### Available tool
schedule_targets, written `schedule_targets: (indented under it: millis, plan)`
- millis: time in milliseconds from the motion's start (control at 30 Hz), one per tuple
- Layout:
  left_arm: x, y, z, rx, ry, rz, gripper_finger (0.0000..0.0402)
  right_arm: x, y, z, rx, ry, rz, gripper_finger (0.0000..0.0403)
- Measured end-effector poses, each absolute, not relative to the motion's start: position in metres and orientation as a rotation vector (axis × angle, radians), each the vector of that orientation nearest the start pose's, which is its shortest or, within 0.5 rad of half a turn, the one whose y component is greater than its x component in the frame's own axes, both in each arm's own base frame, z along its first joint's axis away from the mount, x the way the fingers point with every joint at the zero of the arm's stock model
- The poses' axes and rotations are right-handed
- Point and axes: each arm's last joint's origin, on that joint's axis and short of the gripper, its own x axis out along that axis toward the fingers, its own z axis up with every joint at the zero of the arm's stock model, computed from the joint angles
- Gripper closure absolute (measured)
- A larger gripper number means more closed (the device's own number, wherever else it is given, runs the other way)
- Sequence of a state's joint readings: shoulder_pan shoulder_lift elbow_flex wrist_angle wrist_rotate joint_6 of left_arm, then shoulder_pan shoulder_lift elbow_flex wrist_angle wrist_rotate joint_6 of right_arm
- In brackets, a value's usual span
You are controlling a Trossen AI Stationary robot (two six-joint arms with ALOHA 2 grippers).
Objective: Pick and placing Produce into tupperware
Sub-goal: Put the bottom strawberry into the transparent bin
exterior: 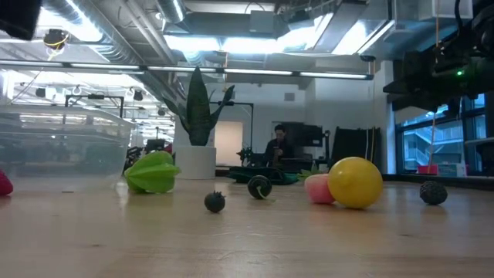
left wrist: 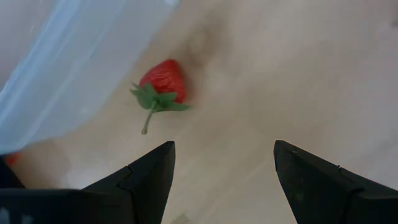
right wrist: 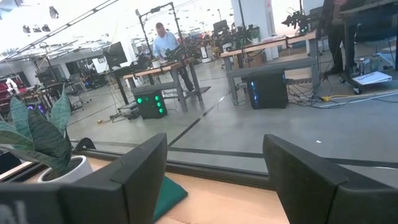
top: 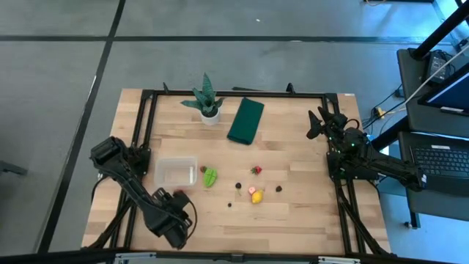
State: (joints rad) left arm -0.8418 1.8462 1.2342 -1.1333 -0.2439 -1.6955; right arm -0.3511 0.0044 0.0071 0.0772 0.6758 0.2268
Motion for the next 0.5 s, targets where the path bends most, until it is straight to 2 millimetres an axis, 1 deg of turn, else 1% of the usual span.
schedule_targets:
  millis: [200,300,500]
  plan:
    - [0.22,-0.217,0.17,-0.518,1.345,0.874,0.0138,0.079,-0.048,0.173,0.223,-0.201,-1.012,0.0136]
    - [0.224,-0.212,0.17,-0.534,1.35,0.891,0.0138,0.079,-0.048,0.173,0.224,-0.201,-1.013,0.0136]
    - [0.229,-0.202,0.171,-0.448,1.349,0.879,0.0138,0.079,-0.048,0.173,0.284,-0.234,-1.007,0.0136]
